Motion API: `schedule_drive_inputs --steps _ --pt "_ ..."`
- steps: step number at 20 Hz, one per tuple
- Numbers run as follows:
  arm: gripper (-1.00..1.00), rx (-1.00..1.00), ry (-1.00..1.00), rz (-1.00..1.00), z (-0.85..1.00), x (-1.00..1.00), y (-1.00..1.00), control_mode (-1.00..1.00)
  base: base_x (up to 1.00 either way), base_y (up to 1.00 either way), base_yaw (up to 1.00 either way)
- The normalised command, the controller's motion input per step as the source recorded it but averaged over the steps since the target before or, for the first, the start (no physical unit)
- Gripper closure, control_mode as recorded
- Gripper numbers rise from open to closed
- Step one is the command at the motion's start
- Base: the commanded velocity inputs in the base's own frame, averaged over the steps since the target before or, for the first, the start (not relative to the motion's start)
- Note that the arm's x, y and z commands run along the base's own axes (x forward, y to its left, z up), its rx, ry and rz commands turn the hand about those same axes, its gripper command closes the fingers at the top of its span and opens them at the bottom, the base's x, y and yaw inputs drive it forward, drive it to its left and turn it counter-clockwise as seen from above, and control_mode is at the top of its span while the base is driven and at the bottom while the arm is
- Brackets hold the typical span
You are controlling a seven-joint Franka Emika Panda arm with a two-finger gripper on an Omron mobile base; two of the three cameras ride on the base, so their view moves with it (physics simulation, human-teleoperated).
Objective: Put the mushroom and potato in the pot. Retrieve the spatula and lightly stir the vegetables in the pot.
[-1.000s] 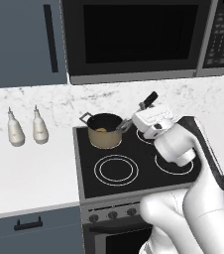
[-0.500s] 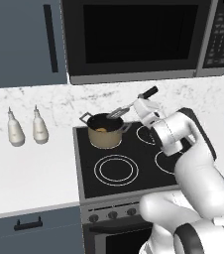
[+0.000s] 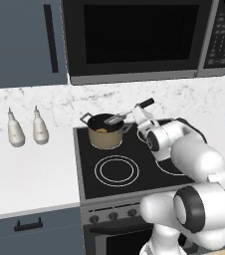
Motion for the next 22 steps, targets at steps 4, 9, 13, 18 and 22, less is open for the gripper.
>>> schedule_drive_inputs --steps 4,9,13,18,22 --pt "1.00 0.11 0.00 0.02 0.00 0.40 0.00 -1.00 0.00 0.00 0.00" --pt "1.00 0.02 0.06 0.00 0.00 0.44 0.00 -1.00 0.00 0.00 0.00" --pt "1.00 -0.03 0.17 0.00 0.00 0.58 0.00 -1.00 0.00 0.00 0.00" --pt "1.00 -0.06 0.17 0.00 0.00 0.48 0.00 -1.00 0.00 0.00 0.00" --pt "1.00 -0.12 0.19 0.00 0.00 0.28 0.00 -1.00 0.00 0.00 0.00"
